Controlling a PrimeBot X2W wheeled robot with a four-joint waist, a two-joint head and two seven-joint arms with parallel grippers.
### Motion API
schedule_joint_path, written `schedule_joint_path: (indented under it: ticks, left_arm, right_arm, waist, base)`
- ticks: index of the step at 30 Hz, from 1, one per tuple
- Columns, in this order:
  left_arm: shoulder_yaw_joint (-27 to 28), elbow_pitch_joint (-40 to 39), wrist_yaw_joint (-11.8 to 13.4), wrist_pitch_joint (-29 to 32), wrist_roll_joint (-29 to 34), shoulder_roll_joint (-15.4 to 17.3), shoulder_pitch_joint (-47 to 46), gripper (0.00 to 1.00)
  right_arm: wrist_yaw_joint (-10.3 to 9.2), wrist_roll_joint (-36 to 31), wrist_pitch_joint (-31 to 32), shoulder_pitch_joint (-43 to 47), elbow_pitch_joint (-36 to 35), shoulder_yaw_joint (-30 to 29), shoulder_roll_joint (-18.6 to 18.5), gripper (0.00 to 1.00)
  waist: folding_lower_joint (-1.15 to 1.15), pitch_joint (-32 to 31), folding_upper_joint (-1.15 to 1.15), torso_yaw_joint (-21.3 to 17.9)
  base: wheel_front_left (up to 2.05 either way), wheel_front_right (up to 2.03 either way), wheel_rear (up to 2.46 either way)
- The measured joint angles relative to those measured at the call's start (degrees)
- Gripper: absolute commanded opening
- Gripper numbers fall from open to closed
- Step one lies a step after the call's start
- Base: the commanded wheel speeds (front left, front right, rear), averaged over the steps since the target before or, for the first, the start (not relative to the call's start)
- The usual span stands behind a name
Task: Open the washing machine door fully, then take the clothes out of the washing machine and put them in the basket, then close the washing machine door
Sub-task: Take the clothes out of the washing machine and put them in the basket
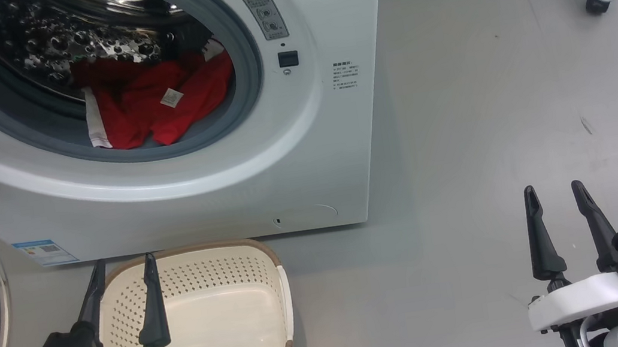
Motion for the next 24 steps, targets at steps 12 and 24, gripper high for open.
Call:
schedule_joint_path:
  ticks: [12,24]
  left_arm:
    - [3.0,-1.3,0.3,4.3,0.0,4.1,-6.5,1.00]
    - [6.1,1.9,0.8,14.9,-1.8,9.2,-18.8,1.00]
  right_arm:
    - [0.00,0.0,-0.1,-1.1,-1.8,1.1,0.2,1.00]
    - [0.34,0.3,-0.1,-5.0,-2.4,3.0,0.7,1.00]
  waist:
    - [0.00,7.2,0.00,-4.2]
    - [0.00,14.3,0.00,-11.3]
  base:
    - [0.00,0.00,0.00]
    - [0.00,0.00,0.00]
